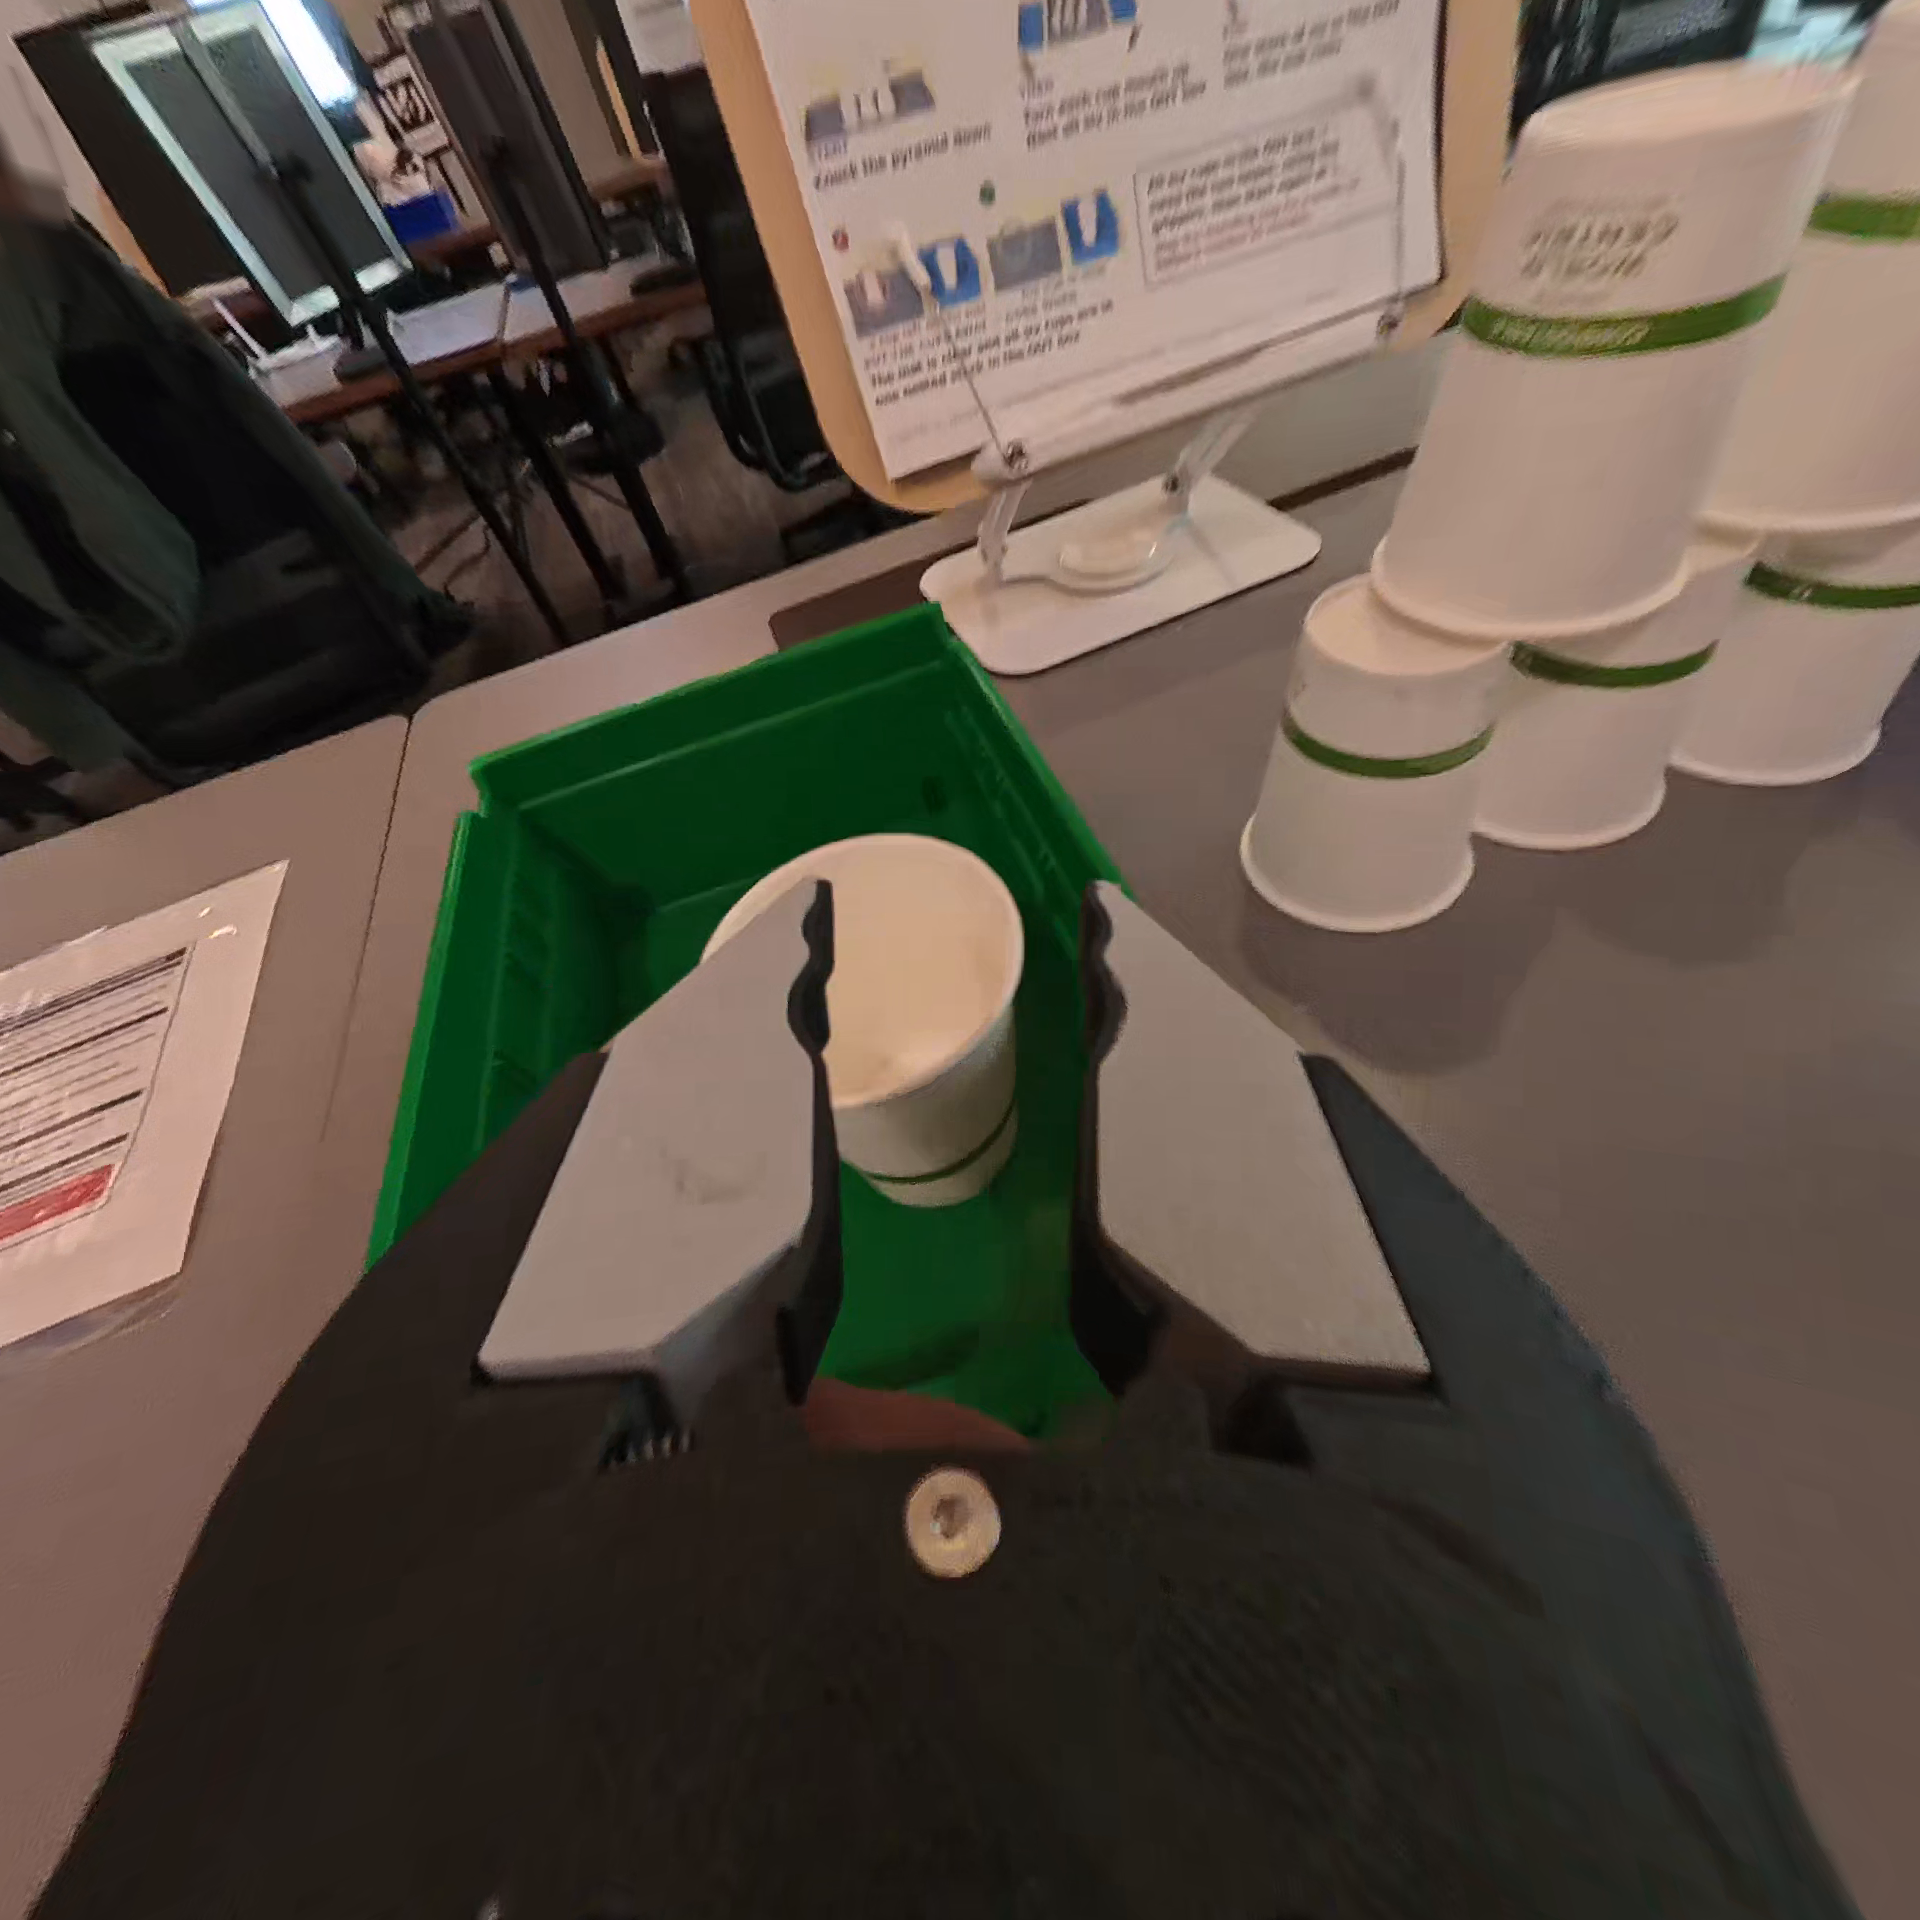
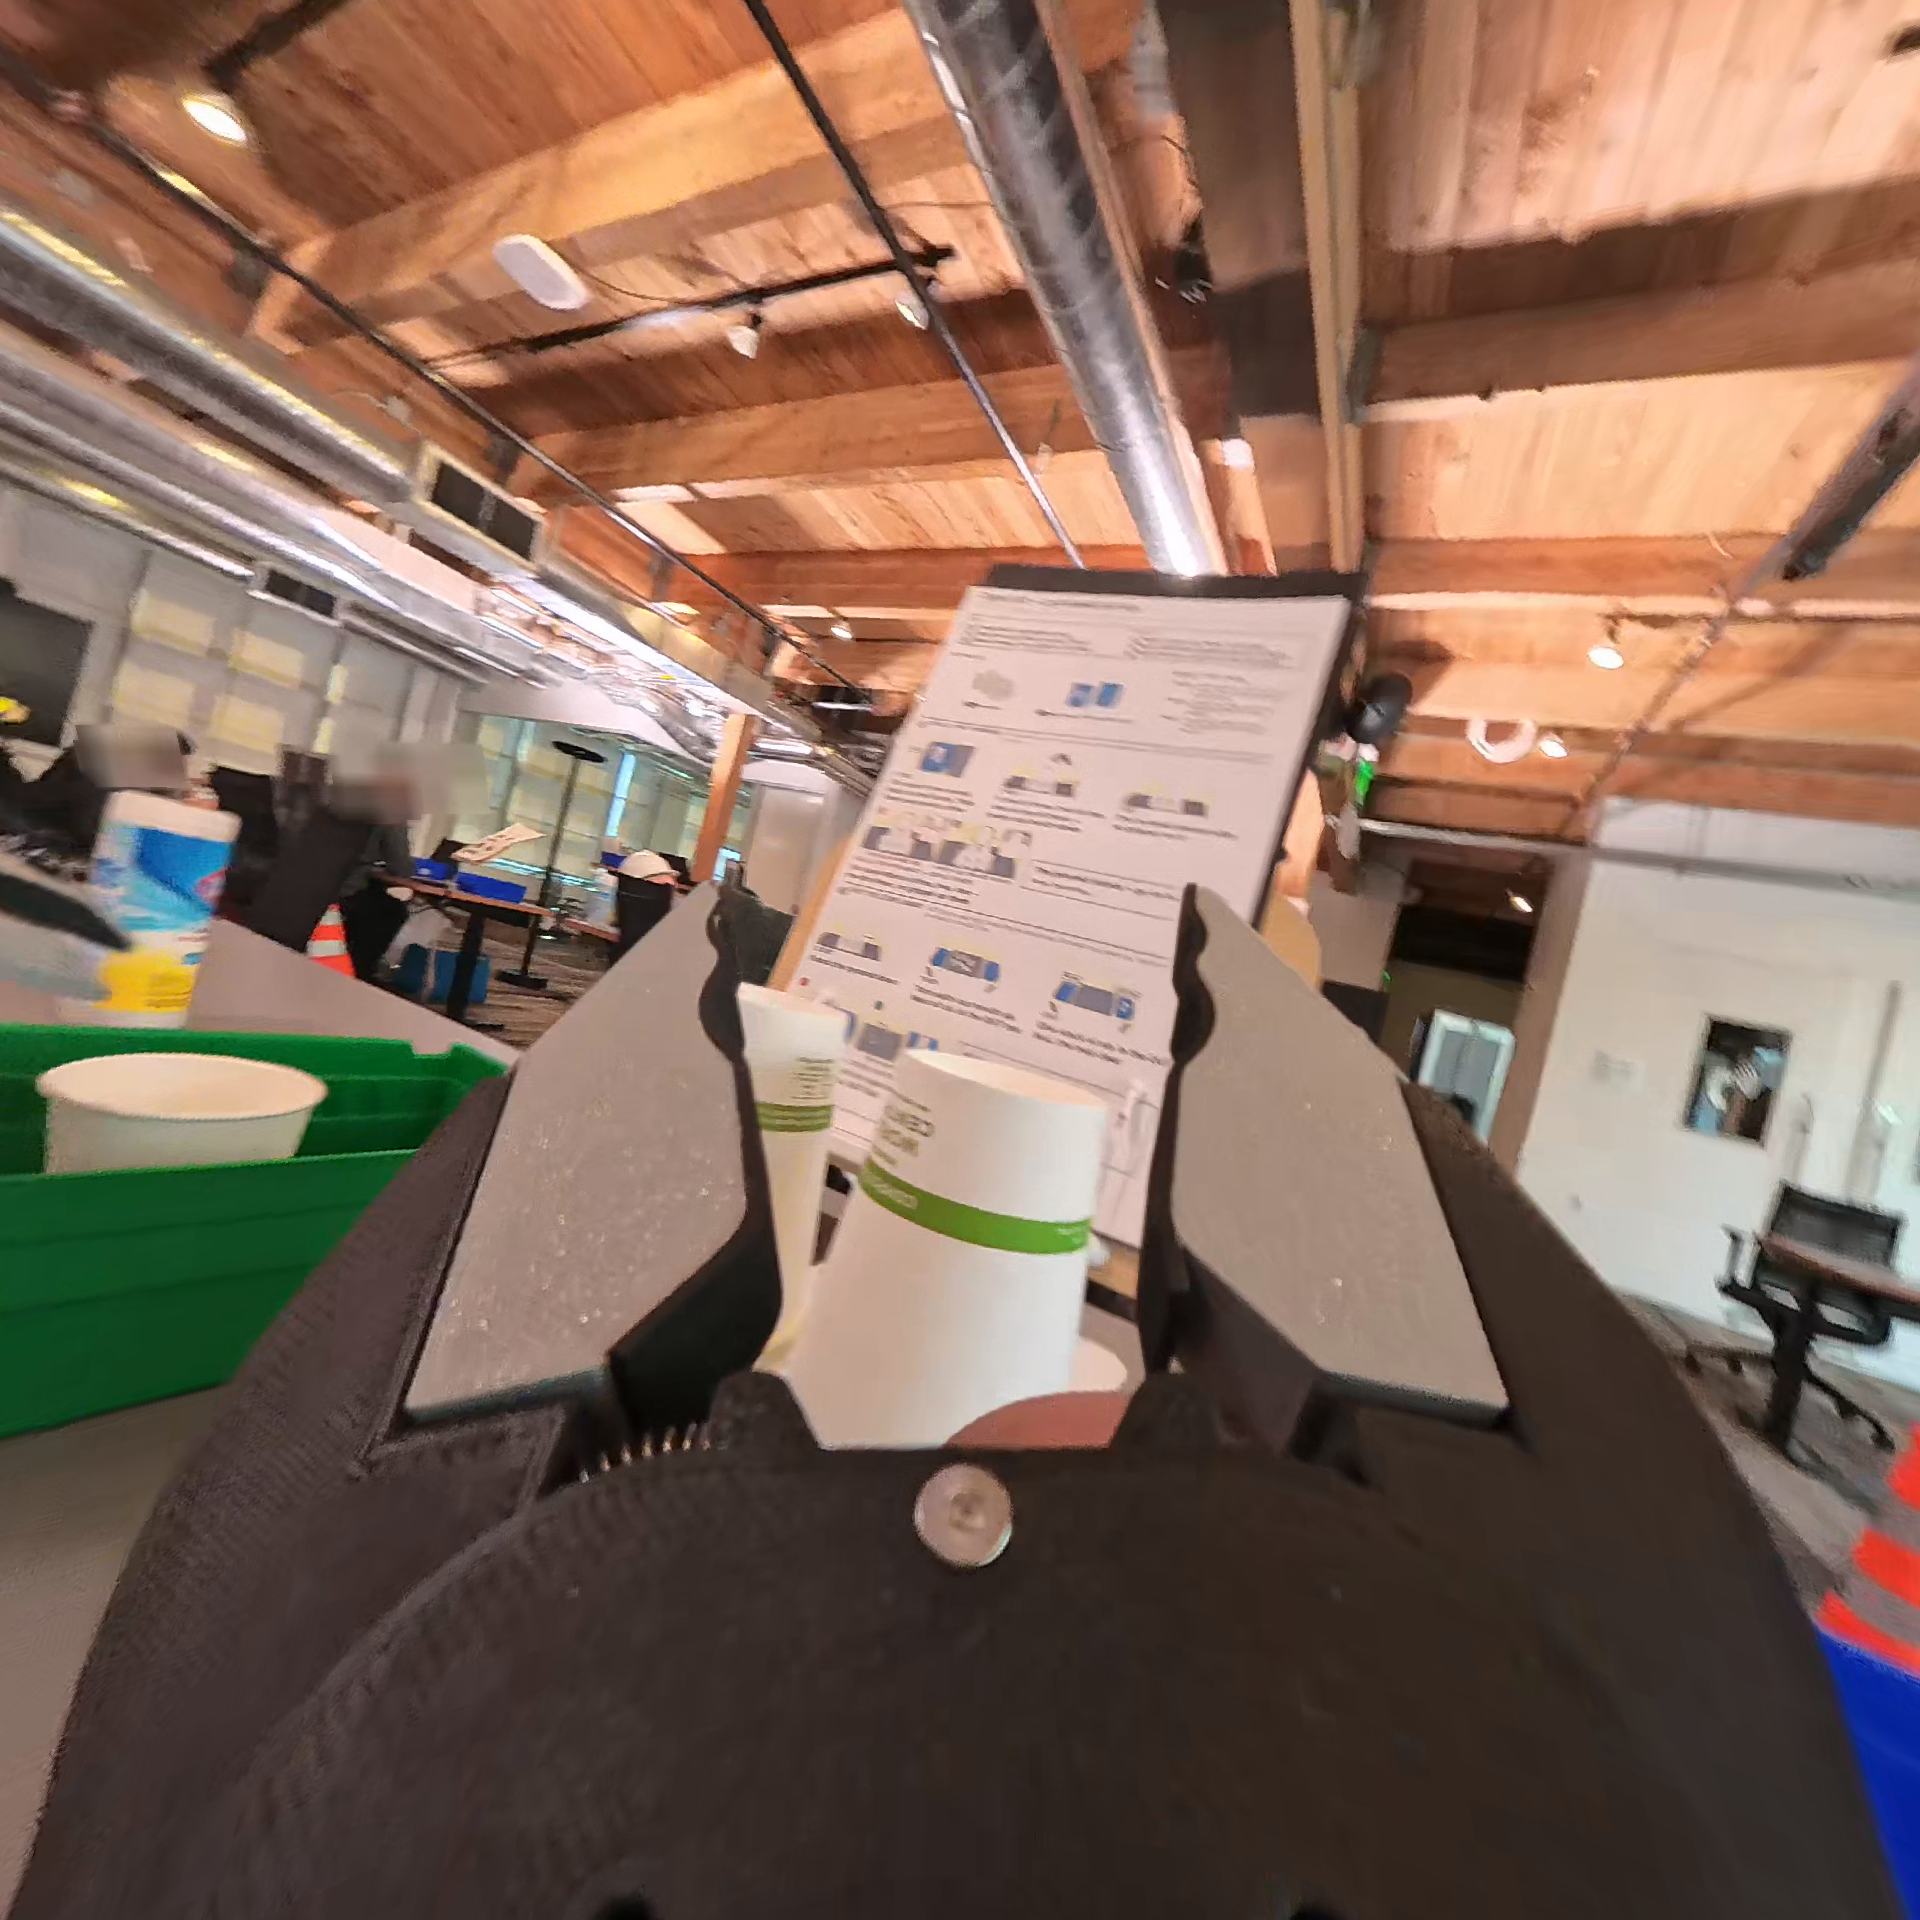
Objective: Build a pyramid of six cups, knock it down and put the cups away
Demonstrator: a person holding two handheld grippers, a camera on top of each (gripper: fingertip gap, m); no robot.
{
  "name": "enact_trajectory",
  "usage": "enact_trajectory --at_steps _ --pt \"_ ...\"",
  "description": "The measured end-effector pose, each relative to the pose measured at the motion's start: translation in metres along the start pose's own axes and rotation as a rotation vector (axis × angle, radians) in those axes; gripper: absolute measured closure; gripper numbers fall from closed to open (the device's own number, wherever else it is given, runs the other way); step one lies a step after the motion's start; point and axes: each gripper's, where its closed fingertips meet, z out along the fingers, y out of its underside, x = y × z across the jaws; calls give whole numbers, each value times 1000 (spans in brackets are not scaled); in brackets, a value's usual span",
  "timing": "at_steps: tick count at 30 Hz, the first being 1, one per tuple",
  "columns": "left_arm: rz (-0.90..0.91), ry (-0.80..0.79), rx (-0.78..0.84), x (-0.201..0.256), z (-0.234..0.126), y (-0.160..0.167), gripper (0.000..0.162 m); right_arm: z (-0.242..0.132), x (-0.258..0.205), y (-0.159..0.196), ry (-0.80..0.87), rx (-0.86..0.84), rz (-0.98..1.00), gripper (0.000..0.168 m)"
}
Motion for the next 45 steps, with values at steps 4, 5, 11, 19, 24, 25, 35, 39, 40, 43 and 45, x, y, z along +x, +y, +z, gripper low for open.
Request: enact_trajectory --at_steps 4,5,11,19,24,25,35,39,40,43,45 --pt "50 -46 -128 -7 12 26 117 -7 -37 -13 -138 72 -114 88" --pt "64 -55 -156 -8 15 31 117 -9 -47 -15 -175 89 -147 88" --pt "124 -53 -295 -3 31 58 118 -14 -78 -11 -246 108 -279 92" --pt "112 -97 -187 -12 31 35 161 -12 -93 18 -412 -44 -122 106" --pt "42 -44 271 8 -4 -54 162 -18 -121 31 -658 -168 218 106" --pt "43 12 373 23 -15 -73 162 -21 -125 26 -702 -164 290 110" --pt "-24 671 848 185 -89 -152 162 -36 -148 9 -903 -159 563 109" --pt "30 671 762 216 -62 -141 162 -31 -135 3 -844 -115 604 111" --pt "32 675 740 220 -57 -138 161 -29 -129 1 -822 -101 615 115" --pt "18 709 714 226 -53 -134 161 -26 -116 0 -783 -83 643 121" --pt "8 705 721 223 -54 -135 162 -28 -116 -1 -796 -82 653 125"
